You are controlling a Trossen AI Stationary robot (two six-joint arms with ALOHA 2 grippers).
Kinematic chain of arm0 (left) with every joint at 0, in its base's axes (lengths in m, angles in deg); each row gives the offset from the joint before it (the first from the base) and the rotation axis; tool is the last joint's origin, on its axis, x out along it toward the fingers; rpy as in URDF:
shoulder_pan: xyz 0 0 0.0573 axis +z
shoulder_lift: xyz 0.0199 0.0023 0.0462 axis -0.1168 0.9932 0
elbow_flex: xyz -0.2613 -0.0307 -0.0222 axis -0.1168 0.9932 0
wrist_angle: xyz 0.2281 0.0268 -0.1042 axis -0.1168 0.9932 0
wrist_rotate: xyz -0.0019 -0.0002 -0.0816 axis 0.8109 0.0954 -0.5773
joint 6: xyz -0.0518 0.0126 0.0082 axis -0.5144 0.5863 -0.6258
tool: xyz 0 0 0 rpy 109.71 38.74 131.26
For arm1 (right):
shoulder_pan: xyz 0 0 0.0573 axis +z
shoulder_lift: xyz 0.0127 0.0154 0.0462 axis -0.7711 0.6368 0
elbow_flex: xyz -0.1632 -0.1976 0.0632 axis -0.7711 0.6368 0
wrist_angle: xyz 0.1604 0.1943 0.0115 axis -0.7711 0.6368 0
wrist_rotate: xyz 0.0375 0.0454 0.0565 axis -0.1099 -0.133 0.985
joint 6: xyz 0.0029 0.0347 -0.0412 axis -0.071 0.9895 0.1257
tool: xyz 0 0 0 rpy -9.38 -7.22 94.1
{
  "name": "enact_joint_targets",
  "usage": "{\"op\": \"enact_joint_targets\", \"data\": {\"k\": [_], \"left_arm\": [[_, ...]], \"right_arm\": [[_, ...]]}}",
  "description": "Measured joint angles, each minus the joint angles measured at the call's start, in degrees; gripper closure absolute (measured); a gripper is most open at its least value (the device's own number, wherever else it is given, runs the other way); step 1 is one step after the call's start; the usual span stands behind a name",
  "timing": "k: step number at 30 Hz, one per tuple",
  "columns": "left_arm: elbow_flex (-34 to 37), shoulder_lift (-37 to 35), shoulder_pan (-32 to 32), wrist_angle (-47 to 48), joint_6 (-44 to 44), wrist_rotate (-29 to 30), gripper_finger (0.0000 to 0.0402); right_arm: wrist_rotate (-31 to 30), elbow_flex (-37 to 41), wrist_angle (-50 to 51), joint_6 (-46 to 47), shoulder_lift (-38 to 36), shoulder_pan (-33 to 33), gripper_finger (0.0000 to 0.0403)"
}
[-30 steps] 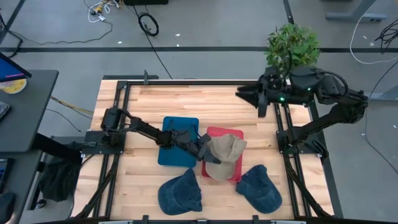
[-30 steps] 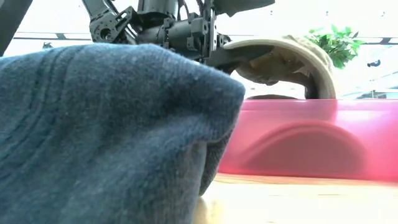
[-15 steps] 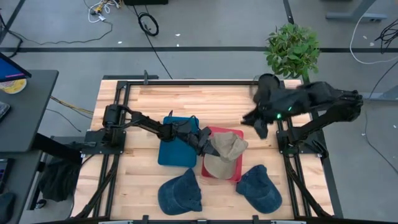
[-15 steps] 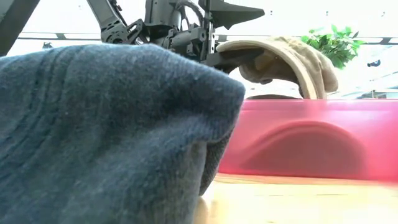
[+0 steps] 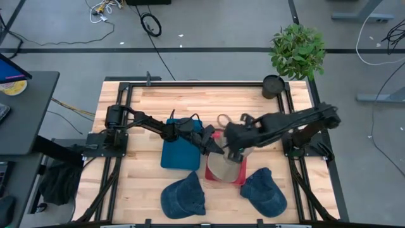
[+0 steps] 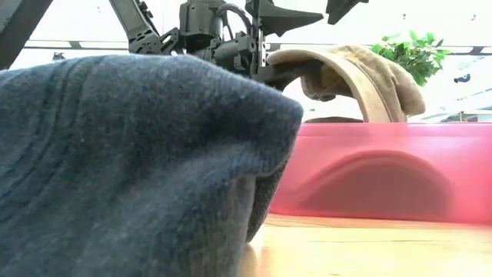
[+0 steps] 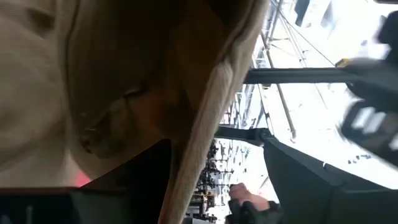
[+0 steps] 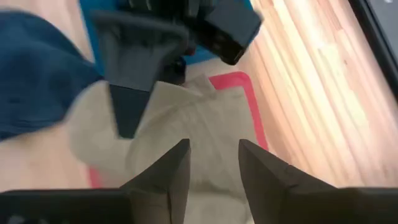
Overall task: Pick & Place hat
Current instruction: Put the brown cap into the red bin
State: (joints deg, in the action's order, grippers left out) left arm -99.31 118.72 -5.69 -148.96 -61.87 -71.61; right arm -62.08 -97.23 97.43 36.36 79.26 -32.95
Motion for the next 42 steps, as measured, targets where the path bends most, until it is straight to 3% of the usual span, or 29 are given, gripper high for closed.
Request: {"op": "enact_joint_targets", "data": {"k": [8,17,22,33,42], "left_arm": [[0.1,0.0,1.7,-3.8,-2.0,-1.1,0.0143],[0.0,0.0,3.2,-4.2,-2.7,-2.2,0.0143],[0.0,-0.7,3.8,-4.0,-4.9,-6.4,0.0143],[0.1,-10.1,9.9,-1.4,-5.9,-9.8,0.0143],[0.0,-17.5,13.5,7.6,-0.9,-11.0,0.0143]], "right_arm": [[-0.2,2.3,-5.1,-1.8,5.7,0.1,0.0266],[8.0,23.3,-18.1,4.8,-0.2,2.3,0.0281],[9.6,30.9,-24.2,7.8,-4.5,3.4,0.0307],[9.4,36.3,-25.3,6.0,-7.7,3.2,0.0367],[9.4,37.9,-27.1,6.7,-8.1,2.7,0.0386]]}}
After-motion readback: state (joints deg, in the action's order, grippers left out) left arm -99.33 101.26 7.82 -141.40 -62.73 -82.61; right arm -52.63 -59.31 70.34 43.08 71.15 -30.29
